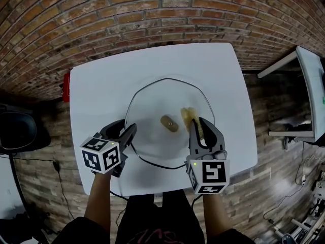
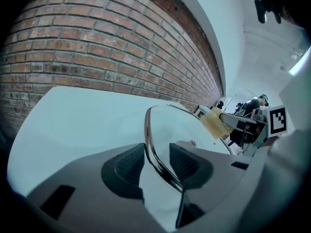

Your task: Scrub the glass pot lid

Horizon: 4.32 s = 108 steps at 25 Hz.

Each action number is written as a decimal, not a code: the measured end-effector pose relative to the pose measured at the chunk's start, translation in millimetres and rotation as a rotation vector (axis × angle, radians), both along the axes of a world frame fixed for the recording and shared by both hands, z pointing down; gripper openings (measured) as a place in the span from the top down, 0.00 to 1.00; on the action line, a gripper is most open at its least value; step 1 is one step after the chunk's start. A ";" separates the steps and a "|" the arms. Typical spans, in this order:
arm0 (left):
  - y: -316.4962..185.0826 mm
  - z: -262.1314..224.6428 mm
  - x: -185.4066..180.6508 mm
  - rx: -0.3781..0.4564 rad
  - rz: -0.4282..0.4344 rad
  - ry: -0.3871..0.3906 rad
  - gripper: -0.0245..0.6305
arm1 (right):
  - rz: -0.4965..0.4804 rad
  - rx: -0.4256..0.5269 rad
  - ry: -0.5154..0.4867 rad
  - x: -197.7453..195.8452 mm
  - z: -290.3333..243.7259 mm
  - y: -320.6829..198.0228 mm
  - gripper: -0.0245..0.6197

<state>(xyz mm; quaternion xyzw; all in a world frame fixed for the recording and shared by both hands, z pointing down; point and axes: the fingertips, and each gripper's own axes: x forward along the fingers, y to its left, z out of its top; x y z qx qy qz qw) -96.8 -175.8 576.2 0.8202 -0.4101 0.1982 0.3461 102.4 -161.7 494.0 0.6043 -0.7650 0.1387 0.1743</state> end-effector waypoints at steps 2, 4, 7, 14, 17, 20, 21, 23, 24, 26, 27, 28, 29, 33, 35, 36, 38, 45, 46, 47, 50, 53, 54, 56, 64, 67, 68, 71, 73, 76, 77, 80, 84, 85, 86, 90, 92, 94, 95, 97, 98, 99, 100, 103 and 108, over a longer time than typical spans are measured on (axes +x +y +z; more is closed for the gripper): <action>1.0 1.0 -1.0 -0.004 -0.004 -0.010 0.74 | -0.002 -0.003 -0.002 -1.3 0.2 0.5 0.87; 2.2 1.3 -1.4 -0.009 -0.008 -0.010 0.75 | -0.002 -0.005 -0.004 -2.6 -0.2 0.6 0.87; 2.0 0.8 -1.1 -0.013 -0.007 0.000 0.75 | -0.006 -0.005 -0.006 -5.7 -1.6 -2.3 0.87; 1.2 1.0 -0.9 -0.018 0.000 -0.002 0.75 | -0.043 -0.010 -0.051 -34.0 -2.6 -16.2 0.87; 1.0 0.8 -0.8 -0.019 0.002 0.001 0.75 | -0.088 -0.024 -0.086 -60.9 -1.9 -25.1 0.87; 1.2 1.2 -0.2 -0.021 0.002 0.000 0.75 | -0.118 -0.017 -0.105 -83.3 -1.8 -34.7 0.87; 0.7 1.2 0.1 -0.021 0.003 -0.002 0.75 | -0.124 -0.017 -0.114 -88.8 -1.4 -37.9 0.87; -0.2 0.8 0.3 -0.022 0.004 -0.004 0.76 | -0.134 -0.025 -0.130 -98.3 0.5 -43.5 0.87; -0.4 0.5 0.2 -0.022 0.004 -0.005 0.76 | -0.140 -0.028 -0.137 -102.7 1.7 -45.9 0.87; -0.5 0.4 0.3 -0.023 0.004 -0.004 0.76 | -0.154 -0.035 -0.149 -111.9 4.4 -50.1 0.87; -0.8 0.6 0.4 -0.023 0.004 -0.004 0.76 | -0.162 -0.040 -0.155 -116.9 5.9 -51.9 0.87; -1.2 0.8 0.5 -0.023 0.004 -0.003 0.76 | -0.171 -0.044 -0.160 -122.4 7.4 -53.5 0.87; -1.5 1.1 0.5 -0.022 0.005 -0.003 0.76 | -0.181 -0.048 -0.164 -128.2 8.7 -54.8 0.87; -1.6 1.6 -0.7 -0.024 0.006 -0.001 0.76 | -0.209 -0.070 -0.169 -145.5 16.9 -57.8 0.87; -1.1 1.6 -1.1 -0.025 0.006 -0.003 0.76 | -0.206 -0.086 -0.163 -144.9 23.0 -59.3 0.87; -1.1 1.5 -1.2 -0.025 0.006 -0.003 0.76 | -0.201 -0.092 -0.158 -142.3 25.8 -60.5 0.87; -1.2 1.4 -1.3 -0.024 0.005 -0.004 0.76 | -0.189 -0.105 -0.138 -133.7 31.5 -62.9 0.87; -0.6 0.9 -1.7 -0.023 -0.001 -0.007 0.76 | -0.067 -0.160 -0.015 -66.7 49.3 -64.6 0.87; -0.9 0.4 -1.8 -0.021 -0.002 -0.008 0.76 | -0.038 -0.164 0.002 -52.8 49.2 -64.6 0.87; -1.2 0.1 -1.9 -0.020 -0.003 -0.008 0.76 | -0.010 -0.169 0.019 -38.7 48.5 -64.6 0.87; -0.9 0.1 -1.9 -0.019 -0.006 -0.007 0.76 | 0.073 -0.187 0.071 0.7 44.5 -64.0 0.87; 0.0 1.0 -1.0 -0.019 -0.008 -0.005 0.76 | 0.125 -0.191 0.122 26.0 39.1 -62.9 0.87; 0.1 1.2 -1.0 -0.019 -0.010 -0.005 0.76 | 0.128 -0.191 0.127 28.2 38.0 -62.4 0.87; 0.8 1.0 -1.1 -0.019 -0.012 -0.006 0.76 | 0.115 -0.181 0.123 22.2 32.8 -60.7 0.87; 4.6 0.5 -2.4 -0.022 -0.021 -0.004 0.76 | -0.220 -0.200 -0.018 -112.6 23.9 -22.0 0.87; 4.3 0.1 -1.3 -0.021 -0.021 -0.003 0.76 | -0.267 -0.239 -0.034 -136.4 37.6 -8.6 0.87; 4.4 0.2 -1.0 -0.021 -0.019 -0.003 0.76 | -0.261 -0.248 -0.030 -136.3 41.5 -7.8 0.87; 4.8 0.2 -2.1 -0.022 -0.020 0.000 0.76 | -0.239 -0.264 0.013 -123.2 49.6 -11.1 0.87; 3.9 -0.3 -2.6 -0.019 -0.023 0.002 0.76 | -0.209 -0.272 0.048 -103.8 53.1 -14.5 0.87; 1.8 -0.5 -1.4 -0.016 -0.018 -0.002 0.76 | -0.134 -0.290 0.093 -64.7 56.8 -17.8 0.87; 1.3 -0.7 -1.6 -0.016 -0.017 -0.004 0.76 | -0.110 -0.297 0.104 -52.6 57.4 -18.6 0.87; 0.2 -1.2 -2.9 -0.014 -0.019 -0.007 0.76 | -0.042 -0.302 0.154 -19.3 55.6 -21.4 0.87; 1.5 -0.9 -1.9 -0.015 -0.020 -0.003 0.76 | 0.020 -0.302 0.195 11.6 53.9 -21.4 0.87; 1.6 -0.9 -1.6 -0.015 -0.020 -0.002 0.76 | 0.029 -0.301 0.194 14.1 52.9 -21.3 0.87; 1.5 -0.9 -1.4 -0.016 -0.020 -0.002 0.76 | 0.033 -0.296 0.191 13.8 50.6 -21.4 0.87; 1.4 -0.3 -1.9 -0.020 -0.015 -0.003 0.76 | -0.034 -0.247 0.153 -21.7 31.6 -17.7 0.87; 1.9 -0.2 -2.9 -0.021 -0.018 -0.003 0.76 | -0.112 -0.244 0.094 -55.7 27.0 -9.2 0.87; 2.1 -0.8 -2.3 -0.022 -0.018 -0.003 0.76 | -0.186 -0.256 0.033 -88.6 27.1 1.2 0.87; 1.8 -1.1 -1.7 -0.022 -0.017 -0.002 0.76 | -0.215 -0.263 0.006 -103.1 27.9 5.7 0.87; 1.0 -1.2 -1.3 -0.022 -0.016 -0.002 0.76 | -0.259 -0.275 -0.027 -126.9 30.3 12.3 0.87; 0.7 -0.9 -1.4 -0.022 -0.017 -0.003 0.76 | -0.272 -0.280 -0.033 -135.1 32.3 14.8 0.87; 0.6 -0.5 -1.4 -0.022 -0.017 -0.005 0.76 | -0.279 -0.285 -0.034 -140.0 34.7 16.6 0.87; 0.7 -0.1 -1.2 -0.023 -0.017 -0.006 0.76 | -0.281 -0.289 -0.031 -141.7 37.2 17.6 0.87; 0.9 -0.3 -0.9 -0.024 -0.014 -0.005 0.76 | -0.273 -0.306 -0.020 -134.1 43.7 17.0 0.87; -0.2 -0.7 -2.6 -0.020 -0.023 -0.006 0.76 | -0.221 -0.337 0.024 -97.3 52.3 18.1 0.87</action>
